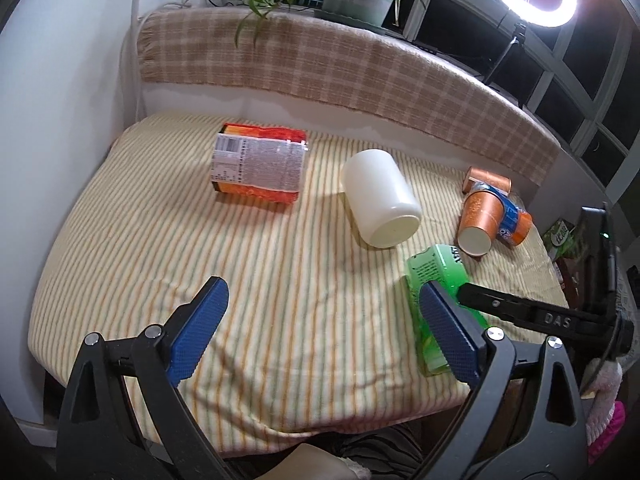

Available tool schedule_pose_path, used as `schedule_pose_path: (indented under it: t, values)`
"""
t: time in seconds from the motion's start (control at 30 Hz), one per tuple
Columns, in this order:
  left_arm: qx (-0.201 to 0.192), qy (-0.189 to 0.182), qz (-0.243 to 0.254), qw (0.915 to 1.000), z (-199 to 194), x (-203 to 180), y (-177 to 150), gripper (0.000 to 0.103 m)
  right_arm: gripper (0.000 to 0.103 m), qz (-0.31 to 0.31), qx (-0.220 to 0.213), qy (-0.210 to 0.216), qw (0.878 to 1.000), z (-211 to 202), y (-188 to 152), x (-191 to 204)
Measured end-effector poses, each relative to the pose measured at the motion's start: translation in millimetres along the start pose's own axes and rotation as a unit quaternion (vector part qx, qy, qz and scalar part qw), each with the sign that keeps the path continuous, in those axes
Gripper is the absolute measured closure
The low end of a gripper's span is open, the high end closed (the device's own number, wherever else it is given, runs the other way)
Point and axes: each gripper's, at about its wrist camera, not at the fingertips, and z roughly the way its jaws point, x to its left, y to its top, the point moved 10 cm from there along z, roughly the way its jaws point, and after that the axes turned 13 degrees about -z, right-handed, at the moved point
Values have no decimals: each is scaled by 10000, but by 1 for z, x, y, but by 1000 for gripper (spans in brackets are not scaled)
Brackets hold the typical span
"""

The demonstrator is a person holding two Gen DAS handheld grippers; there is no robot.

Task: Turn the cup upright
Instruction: 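Carry the bottle toward the left tool while the left tool approaches it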

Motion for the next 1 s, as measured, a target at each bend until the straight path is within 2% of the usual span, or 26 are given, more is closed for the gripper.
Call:
schedule_pose_path:
  t: [0.13,0.23,0.33,0.5,0.63,0.77,0.83,0.9,1.0]
  values:
    - [133,-22,18,9999,8,-10,-1,5,16,-299,-221,-513,9980,-21,-5,-13]
    - [299,-112,14,9995,16,-19,-5,5,11,-353,-529,-859,9943,-42,-9,-28]
    - [642,-312,-75,9974,29,-32,-12,5,4,-198,-808,-1038,9911,-60,-13,-44]
    - [1296,-672,-309,9888,51,-59,-25,5,4,-176,-803,-1358,9873,-77,-21,-66]
    - [1719,-891,-647,9789,68,-75,-29,7,4,-200,-711,-1442,9868,-85,-30,-74]
    - [1933,-943,-734,9738,84,-87,-31,8,4,-180,-733,-1513,9856,-91,-35,-81]
    - [2115,-961,-819,9692,92,-89,-36,17,4,-116,-737,-1518,9856,-93,-36,-85]
    - [2284,-963,-879,9648,101,-91,-41,18,4,-71,-745,-1532,9854,-95,-38,-88]
    - [2359,-946,-897,9630,108,-92,-44,21,4,-46,-745,-1549,9851,-96,-40,-91]
